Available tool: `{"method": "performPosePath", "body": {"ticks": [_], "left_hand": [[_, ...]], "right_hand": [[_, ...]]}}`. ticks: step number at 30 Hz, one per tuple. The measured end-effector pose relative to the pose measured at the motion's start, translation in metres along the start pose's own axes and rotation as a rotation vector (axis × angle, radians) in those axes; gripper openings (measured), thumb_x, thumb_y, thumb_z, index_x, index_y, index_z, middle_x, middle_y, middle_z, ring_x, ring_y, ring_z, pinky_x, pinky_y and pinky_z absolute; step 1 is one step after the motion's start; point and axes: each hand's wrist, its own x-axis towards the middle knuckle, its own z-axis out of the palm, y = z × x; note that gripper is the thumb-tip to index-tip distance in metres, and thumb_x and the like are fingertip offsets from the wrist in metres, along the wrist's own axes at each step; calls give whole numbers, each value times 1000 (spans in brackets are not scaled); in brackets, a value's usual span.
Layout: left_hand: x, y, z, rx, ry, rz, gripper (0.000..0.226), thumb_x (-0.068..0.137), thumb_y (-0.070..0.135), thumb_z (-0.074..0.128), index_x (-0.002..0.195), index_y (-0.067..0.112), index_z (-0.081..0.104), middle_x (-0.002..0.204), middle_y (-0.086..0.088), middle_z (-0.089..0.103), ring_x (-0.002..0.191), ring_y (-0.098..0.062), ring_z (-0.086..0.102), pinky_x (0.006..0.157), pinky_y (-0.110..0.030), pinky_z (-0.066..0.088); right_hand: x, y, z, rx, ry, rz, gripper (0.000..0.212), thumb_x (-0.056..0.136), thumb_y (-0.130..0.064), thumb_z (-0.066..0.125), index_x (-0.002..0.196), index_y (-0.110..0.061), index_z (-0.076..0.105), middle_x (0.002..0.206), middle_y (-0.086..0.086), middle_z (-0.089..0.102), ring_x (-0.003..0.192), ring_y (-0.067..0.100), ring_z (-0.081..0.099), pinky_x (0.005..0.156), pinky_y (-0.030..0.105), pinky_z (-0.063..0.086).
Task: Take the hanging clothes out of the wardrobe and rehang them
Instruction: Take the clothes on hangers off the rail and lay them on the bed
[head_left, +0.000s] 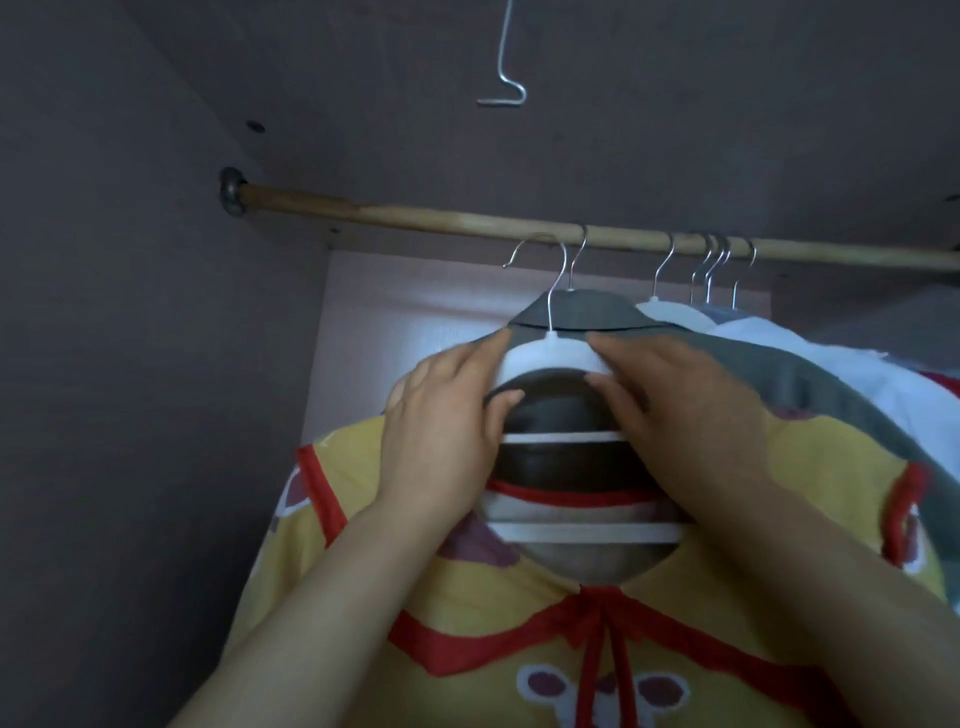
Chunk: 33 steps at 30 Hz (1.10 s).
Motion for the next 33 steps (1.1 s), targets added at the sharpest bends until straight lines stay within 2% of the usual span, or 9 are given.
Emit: {"method": "performPosePath", "body": {"ticks": [3, 6, 11, 16, 18, 21, 25, 29, 33], "left_hand": [[-29, 9, -4, -24, -5, 7, 48, 82, 39, 40, 121, 21, 61, 98, -3, 70, 86, -28, 66, 74, -38, 54], [-53, 17, -12, -35, -20, -27, 47, 82, 40, 40, 118, 22, 64, 93, -3, 70, 79, -26, 67, 66, -34, 55], [-90, 32, -29, 6, -53, -33, 45, 83, 40, 41, 116, 22, 65, 91, -1, 71, 77, -23, 68, 59, -32, 53], [-128, 51, -50, -19, -79, -22, 38, 85, 39, 43, 117, 27, 61, 91, 4, 70, 76, -18, 66, 62, -31, 49], [-140, 60, -62, -45, -86, -16, 37, 86, 38, 44, 119, 30, 56, 92, 7, 69, 76, -16, 66, 61, -28, 52], [-159, 69, -82, -82, -106, -2, 38, 86, 37, 44, 120, 30, 57, 93, 7, 69, 77, -16, 66, 65, -31, 56], [-183, 81, -114, -123, -110, 7, 37, 87, 36, 44, 120, 28, 60, 94, 8, 68, 78, -12, 65, 64, -30, 55], [-208, 93, -153, -144, -118, 22, 37, 85, 34, 45, 120, 28, 58, 92, 10, 67, 78, -4, 58, 62, -28, 54], [-225, 110, -186, -187, -136, 10, 38, 84, 33, 46, 118, 25, 62, 91, 11, 67, 76, -3, 57, 61, -29, 54]], "right_hand": [[-29, -6, -14, 10, -28, -8, 35, 87, -37, 46, 110, -21, 68, 96, 0, 70, 85, 22, 65, 68, 25, 46], [-49, -9, -26, 58, -88, -18, 36, 88, -37, 44, 111, -22, 67, 96, 0, 69, 83, 21, 65, 66, 24, 51], [-82, -18, -49, 130, -118, -20, 37, 89, -37, 42, 112, -22, 66, 96, -2, 68, 81, 19, 64, 71, 25, 46], [-117, -30, -81, 117, -171, 0, 38, 87, -37, 43, 114, -22, 66, 95, -4, 69, 79, 15, 65, 79, 21, 39], [-129, -39, -97, 109, -172, 20, 40, 91, -41, 38, 113, -22, 67, 94, -4, 69, 79, 13, 64, 79, 21, 38], [-140, -55, -124, 110, -174, 37, 52, 98, -45, 22, 112, -23, 67, 93, -4, 70, 79, 12, 63, 65, 17, 48], [-151, -84, -164, 112, -180, 78, 56, 99, -46, 20, 108, -21, 69, 90, -3, 70, 72, 15, 65, 55, 24, 53], [-161, -120, -210, 66, -215, 122, 42, 95, -41, 34, 107, -24, 70, 90, -5, 70, 73, 14, 64, 57, 23, 51], [-163, -145, -259, 42, -245, 152, 37, 85, -39, 45, 106, -25, 71, 91, -8, 69, 73, 14, 65, 50, 23, 52]]}}
